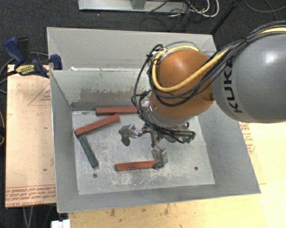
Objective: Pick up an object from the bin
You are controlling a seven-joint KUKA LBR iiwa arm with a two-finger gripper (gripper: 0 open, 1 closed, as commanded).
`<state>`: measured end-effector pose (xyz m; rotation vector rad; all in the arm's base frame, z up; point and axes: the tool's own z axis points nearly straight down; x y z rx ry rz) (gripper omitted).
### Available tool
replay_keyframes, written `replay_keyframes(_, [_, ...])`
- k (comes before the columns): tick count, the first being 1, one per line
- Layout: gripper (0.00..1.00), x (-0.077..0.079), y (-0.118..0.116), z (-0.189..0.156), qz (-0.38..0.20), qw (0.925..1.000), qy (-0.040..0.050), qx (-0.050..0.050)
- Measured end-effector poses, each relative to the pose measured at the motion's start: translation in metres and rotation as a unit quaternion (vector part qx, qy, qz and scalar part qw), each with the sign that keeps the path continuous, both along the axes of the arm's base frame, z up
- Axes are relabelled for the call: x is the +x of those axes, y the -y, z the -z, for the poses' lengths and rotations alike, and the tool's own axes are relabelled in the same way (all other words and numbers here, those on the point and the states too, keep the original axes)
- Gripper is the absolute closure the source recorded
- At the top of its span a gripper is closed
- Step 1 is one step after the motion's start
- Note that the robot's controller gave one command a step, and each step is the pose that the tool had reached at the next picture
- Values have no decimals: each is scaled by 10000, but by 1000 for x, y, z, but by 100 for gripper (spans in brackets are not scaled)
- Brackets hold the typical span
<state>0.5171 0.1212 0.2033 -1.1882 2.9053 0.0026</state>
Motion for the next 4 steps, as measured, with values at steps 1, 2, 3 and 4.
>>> replay_keyframes(1, [0, -14, 13, 136, 45, 10000, -21, -4])
replay_keyframes(2, [100, -13, 12, 133, 47, 10000, -12, -6])
replay_keyframes(3, [100, -23, 17, -5, -539, 9985, 39, -1])
replay_keyframes(4, [100, -2, 30, 8, -1391, 9903, 7, -6])
